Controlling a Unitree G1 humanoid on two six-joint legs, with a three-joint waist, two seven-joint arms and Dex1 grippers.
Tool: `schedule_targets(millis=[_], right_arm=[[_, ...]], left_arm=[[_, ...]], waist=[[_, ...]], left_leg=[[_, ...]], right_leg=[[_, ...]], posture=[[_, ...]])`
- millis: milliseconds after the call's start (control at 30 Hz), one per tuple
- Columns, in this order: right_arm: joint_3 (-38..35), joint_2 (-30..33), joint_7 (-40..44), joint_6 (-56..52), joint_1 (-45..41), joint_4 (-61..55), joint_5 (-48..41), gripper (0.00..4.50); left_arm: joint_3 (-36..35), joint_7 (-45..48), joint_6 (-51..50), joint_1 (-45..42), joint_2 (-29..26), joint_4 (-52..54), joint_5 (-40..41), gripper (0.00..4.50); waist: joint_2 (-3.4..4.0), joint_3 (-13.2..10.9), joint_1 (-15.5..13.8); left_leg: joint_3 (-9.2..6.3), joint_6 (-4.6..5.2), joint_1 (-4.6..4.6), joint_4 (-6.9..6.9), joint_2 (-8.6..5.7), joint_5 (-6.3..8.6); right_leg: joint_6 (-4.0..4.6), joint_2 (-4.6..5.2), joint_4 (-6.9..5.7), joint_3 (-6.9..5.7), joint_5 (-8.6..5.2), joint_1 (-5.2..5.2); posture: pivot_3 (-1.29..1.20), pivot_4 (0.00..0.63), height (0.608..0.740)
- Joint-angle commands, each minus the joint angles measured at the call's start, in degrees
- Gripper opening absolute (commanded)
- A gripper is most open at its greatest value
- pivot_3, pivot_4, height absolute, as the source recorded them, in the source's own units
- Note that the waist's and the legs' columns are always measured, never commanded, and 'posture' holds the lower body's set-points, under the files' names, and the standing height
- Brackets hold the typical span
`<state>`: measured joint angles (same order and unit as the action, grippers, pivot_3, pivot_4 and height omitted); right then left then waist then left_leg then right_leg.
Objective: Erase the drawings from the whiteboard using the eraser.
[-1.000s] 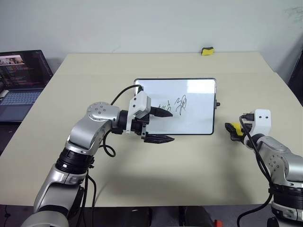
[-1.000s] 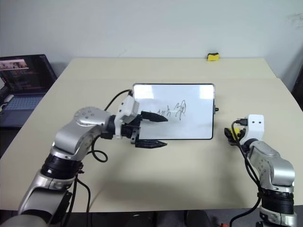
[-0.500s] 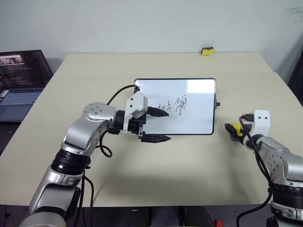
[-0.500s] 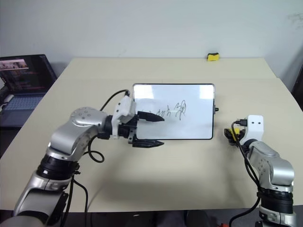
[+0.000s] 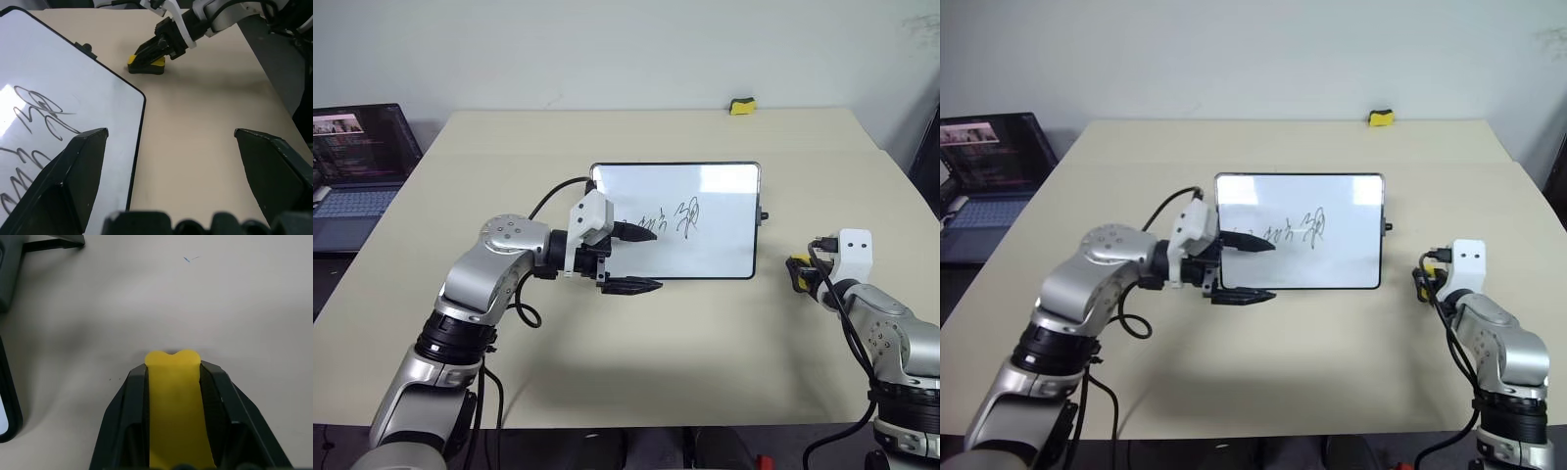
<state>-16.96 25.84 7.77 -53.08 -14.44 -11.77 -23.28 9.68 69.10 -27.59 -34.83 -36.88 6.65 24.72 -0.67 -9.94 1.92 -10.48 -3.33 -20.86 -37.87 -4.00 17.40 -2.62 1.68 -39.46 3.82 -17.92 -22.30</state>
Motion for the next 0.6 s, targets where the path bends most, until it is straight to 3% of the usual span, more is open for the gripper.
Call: schedule_targets(millis=[33, 267, 400, 600], right_arm=[[-0.31, 1.59, 1.16, 0.57, 1.14, -3.95, 0.63, 1.08], [2.92, 7.63, 7.63, 5.09, 7.37, -16.11, 2.34, 1.01], [4.5, 7.15, 11.24, 11.73, 7.26, -25.91, 1.1, 1.01], [15.5, 4.18, 9.5, 20.18, -0.81, -20.2, 9.91, 1.0]], left_arm=[[-4.19, -2.17, -1.13, 0.93, -1.83, 2.08, 0.96, 4.5], [-7.94, -3.77, -3.89, 5.43, -5.45, 5.33, 2.64, 4.5], [-9.21, -6.74, -3.86, 6.35, -5.74, 4.44, 1.57, 4.5], [-9.85, -9.13, -3.59, 5.85, -4.56, 2.08, 1.47, 4.5]], waist=[[0.0, 0.0, -0.03], [0.0, 0.0, -0.09], [0.0, 0.0, 0.0], [-0.02, -0.01, -0.06]], left_leg=[[-0.02, 0.0, 0.0, 0.0, 0.0, 0.0], [-0.01, 0.02, -0.01, 0.0, 0.0, 0.01], [-0.05, 0.08, -0.01, 0.0, 0.01, 0.05], [-0.03, -0.01, 0.03, -0.04, 0.01, -0.01]], right_leg=[[0.0, 0.0, 0.0, 0.0, 0.0, 0.0], [0.0, 0.0, 0.02, 0.0, 0.0, -0.01], [0.0, 0.0, 0.01, 0.02, 0.0, 0.01], [-0.04, 0.0, 0.02, -0.05, 0.03, 0.02]], posture=[[0.0, 0.15, 0.74], [0.0, 0.15, 0.74], [0.0, 0.15, 0.74], [0.0, 0.15, 0.74]])
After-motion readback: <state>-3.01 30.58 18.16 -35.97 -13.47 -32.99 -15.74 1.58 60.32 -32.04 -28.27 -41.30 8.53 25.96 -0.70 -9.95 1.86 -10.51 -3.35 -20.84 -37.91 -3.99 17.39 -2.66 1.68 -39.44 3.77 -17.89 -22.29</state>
